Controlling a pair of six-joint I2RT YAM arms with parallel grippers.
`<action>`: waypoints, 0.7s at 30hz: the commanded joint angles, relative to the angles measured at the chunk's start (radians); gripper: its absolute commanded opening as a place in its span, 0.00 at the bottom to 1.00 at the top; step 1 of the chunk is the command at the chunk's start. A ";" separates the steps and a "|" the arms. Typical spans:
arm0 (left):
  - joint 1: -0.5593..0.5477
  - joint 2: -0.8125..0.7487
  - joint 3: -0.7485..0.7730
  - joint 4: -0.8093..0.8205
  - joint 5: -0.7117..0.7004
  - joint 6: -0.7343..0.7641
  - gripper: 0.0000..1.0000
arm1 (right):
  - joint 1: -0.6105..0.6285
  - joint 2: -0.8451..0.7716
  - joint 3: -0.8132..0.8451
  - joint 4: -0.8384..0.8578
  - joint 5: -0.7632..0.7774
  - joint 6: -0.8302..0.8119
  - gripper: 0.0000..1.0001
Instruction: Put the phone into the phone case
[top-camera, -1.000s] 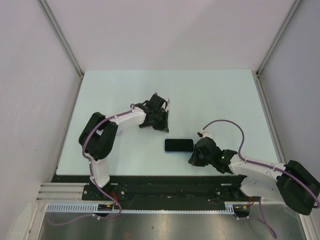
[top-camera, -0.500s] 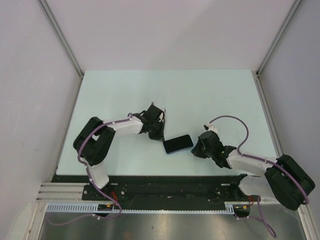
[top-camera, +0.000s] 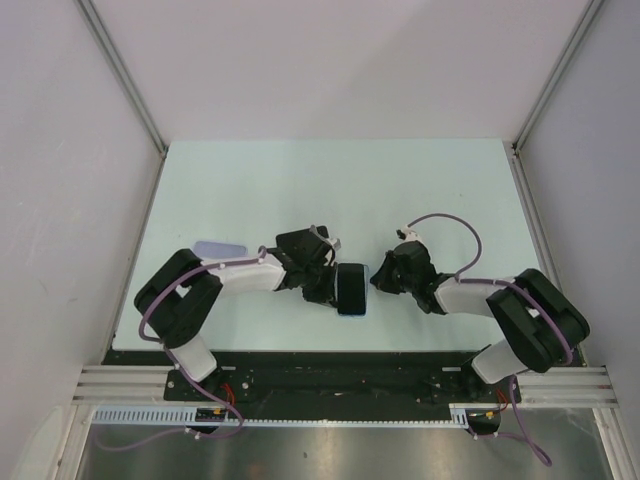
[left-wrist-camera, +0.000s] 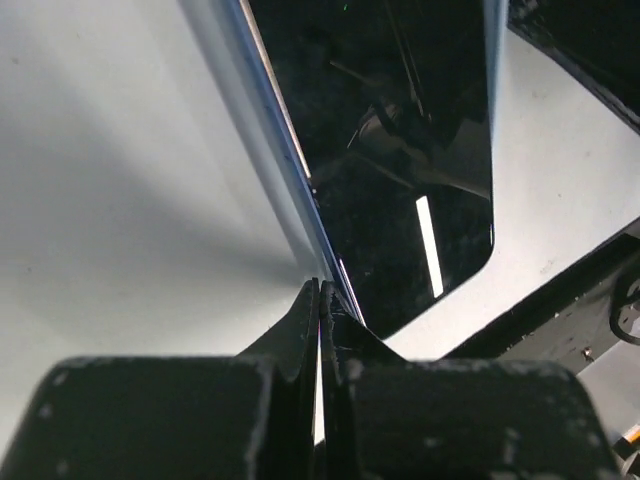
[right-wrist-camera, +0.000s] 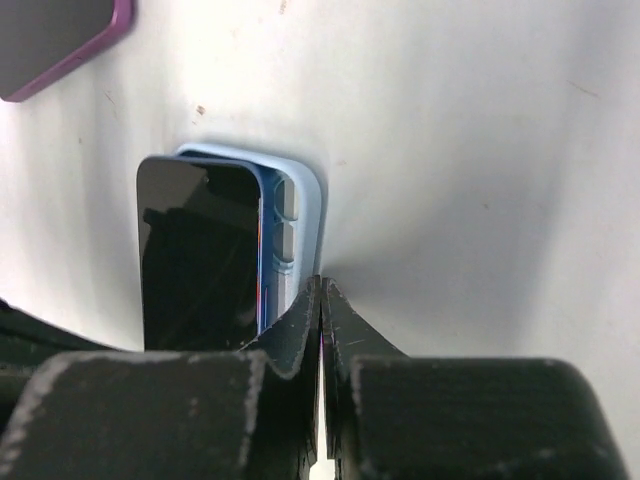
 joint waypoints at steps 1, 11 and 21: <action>-0.013 -0.093 -0.020 0.004 -0.007 -0.052 0.00 | 0.001 0.052 0.056 0.057 -0.048 -0.015 0.00; 0.105 -0.195 0.090 -0.085 -0.105 0.008 0.24 | -0.003 -0.174 0.056 -0.180 0.076 0.007 0.20; 0.118 -0.002 0.301 -0.151 -0.140 0.057 0.01 | -0.037 -0.163 0.062 -0.179 0.118 0.010 0.00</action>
